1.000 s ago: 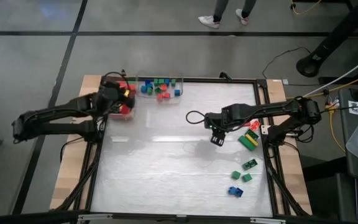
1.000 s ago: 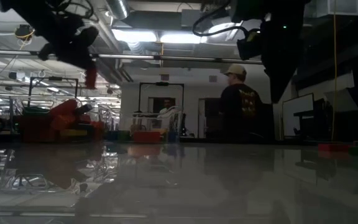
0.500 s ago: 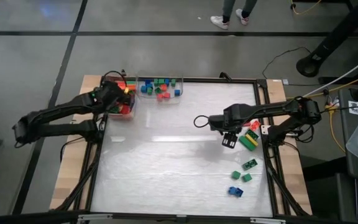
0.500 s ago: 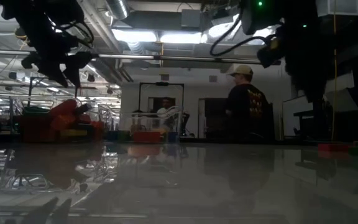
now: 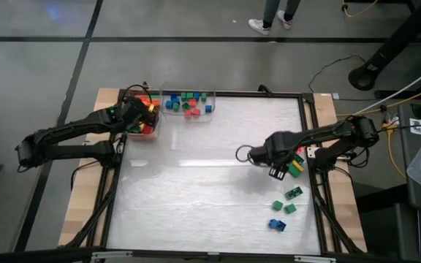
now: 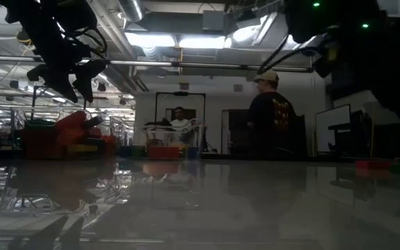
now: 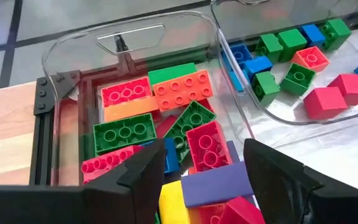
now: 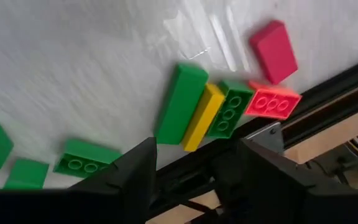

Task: Sort blocks by size
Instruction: Put the large green block into the left transparent bin

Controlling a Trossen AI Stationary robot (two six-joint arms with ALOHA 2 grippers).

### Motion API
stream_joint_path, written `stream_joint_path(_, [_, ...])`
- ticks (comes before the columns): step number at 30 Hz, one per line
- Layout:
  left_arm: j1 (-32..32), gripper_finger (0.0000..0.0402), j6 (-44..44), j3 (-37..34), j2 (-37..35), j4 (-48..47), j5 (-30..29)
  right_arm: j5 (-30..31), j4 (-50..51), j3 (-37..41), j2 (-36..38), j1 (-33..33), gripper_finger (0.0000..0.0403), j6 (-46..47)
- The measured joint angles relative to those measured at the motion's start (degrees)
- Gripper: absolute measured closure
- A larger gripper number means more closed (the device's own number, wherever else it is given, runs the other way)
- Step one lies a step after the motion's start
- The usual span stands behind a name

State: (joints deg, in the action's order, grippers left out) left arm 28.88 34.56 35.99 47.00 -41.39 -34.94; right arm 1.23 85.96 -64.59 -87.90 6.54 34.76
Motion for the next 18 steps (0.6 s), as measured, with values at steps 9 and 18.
stream_joint_path(9, [-0.01, 0.0203, -0.02, 0.0, 0.0, 0.01, 0.07, -0.45, -11.26, 10.79, 0.0, 8.29, 0.0182, 8.75])
stream_joint_path(18, [-0.02, 0.0204, 0.11, 0.0, 0.0, 0.02, 0.07, 4.08, -19.9, 18.09, 0.0, 9.19, 0.0182, 8.92])
